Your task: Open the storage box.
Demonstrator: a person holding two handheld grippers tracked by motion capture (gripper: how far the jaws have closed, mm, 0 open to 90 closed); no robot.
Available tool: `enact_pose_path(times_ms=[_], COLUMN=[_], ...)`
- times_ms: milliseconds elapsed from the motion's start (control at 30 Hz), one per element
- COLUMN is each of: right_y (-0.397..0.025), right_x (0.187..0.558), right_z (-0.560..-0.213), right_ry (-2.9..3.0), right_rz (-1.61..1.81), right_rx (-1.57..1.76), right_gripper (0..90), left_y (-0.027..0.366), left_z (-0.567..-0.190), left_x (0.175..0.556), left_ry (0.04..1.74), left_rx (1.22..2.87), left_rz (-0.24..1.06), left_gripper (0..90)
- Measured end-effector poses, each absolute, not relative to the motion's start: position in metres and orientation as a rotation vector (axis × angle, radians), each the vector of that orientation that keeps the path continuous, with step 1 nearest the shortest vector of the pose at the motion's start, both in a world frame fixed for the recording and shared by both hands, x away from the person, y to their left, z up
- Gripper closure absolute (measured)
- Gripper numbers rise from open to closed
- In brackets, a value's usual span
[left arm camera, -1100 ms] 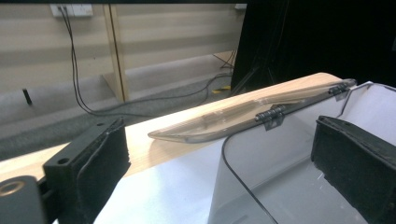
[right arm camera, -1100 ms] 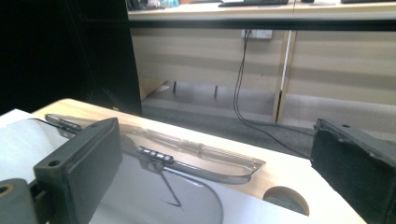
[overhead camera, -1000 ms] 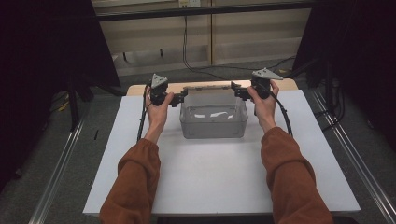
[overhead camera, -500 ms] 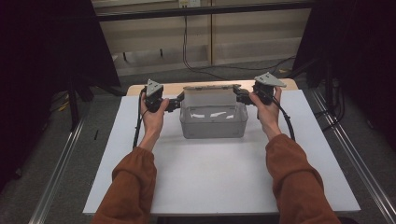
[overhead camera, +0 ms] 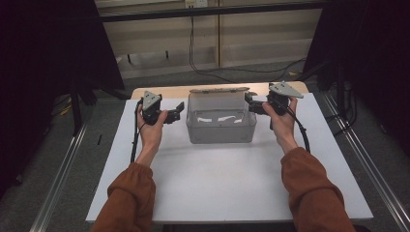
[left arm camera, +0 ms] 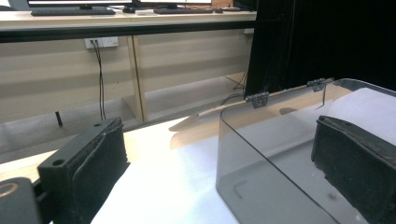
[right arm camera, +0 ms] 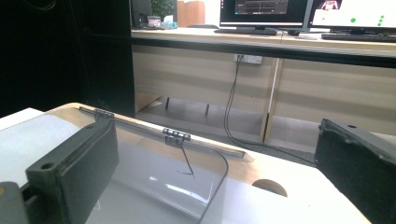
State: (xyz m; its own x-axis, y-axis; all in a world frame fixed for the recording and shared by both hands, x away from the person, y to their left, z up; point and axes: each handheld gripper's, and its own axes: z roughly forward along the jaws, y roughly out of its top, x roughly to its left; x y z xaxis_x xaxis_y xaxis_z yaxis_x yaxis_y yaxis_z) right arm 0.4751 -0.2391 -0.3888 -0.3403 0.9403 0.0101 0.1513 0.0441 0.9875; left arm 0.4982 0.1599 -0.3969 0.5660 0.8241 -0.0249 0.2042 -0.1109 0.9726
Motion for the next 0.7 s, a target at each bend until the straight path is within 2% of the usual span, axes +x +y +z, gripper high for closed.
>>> enact_pose_path(times_ms=[300, 700], right_y=[-0.246, -0.249], right_x=[0.449, 0.416], right_z=[-0.393, -0.397], right_ry=[1.566, 1.549], right_rz=[1.356, 1.359], right_rx=[1.119, 1.098], right_gripper=[0.0, 0.0], left_y=[0.169, 0.174], left_z=[-0.400, -0.404], left_x=[0.478, 0.451], left_ry=[0.893, 0.841], left_rx=[1.577, 1.599], left_rz=[0.642, 0.636], left_gripper=[3.0, 3.1])
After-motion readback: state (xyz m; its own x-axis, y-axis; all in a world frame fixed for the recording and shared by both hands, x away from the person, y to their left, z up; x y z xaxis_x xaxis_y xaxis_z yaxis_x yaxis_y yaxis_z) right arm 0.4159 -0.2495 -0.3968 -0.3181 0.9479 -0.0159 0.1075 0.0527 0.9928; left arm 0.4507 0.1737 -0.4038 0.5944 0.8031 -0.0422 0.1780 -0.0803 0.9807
